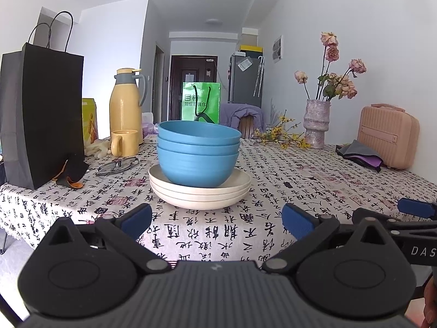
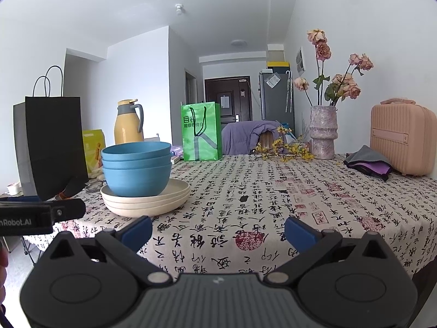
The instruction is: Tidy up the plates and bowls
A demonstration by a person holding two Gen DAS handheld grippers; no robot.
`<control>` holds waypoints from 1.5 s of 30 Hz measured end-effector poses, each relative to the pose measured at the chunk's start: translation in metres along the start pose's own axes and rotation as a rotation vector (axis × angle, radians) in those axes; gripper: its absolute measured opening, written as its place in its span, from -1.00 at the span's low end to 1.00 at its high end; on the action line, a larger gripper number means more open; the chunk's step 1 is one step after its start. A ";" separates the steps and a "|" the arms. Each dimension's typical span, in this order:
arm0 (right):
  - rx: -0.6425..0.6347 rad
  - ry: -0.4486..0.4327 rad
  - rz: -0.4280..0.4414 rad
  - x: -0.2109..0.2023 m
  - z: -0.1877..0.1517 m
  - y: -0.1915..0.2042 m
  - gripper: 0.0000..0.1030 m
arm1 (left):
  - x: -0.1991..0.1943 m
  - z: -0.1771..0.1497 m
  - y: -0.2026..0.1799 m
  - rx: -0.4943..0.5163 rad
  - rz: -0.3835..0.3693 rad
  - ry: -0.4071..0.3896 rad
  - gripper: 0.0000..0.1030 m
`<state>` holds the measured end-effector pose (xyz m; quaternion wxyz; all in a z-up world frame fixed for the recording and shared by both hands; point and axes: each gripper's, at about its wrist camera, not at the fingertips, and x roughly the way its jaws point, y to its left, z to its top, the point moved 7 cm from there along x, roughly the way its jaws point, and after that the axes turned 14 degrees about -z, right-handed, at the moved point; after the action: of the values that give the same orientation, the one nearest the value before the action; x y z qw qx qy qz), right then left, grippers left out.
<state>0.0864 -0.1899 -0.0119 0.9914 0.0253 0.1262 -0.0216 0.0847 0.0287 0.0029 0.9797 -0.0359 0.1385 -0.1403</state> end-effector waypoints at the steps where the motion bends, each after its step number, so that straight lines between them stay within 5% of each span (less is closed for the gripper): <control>1: 0.000 0.000 0.000 0.000 0.000 0.000 1.00 | 0.000 0.000 0.000 -0.002 0.001 0.001 1.00; 45: 0.007 -0.006 -0.006 -0.001 0.002 -0.003 1.00 | 0.002 0.003 0.000 0.000 -0.002 -0.001 1.00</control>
<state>0.0859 -0.1931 -0.0095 0.9916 0.0285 0.1234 -0.0252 0.0871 0.0279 0.0049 0.9796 -0.0362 0.1381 -0.1413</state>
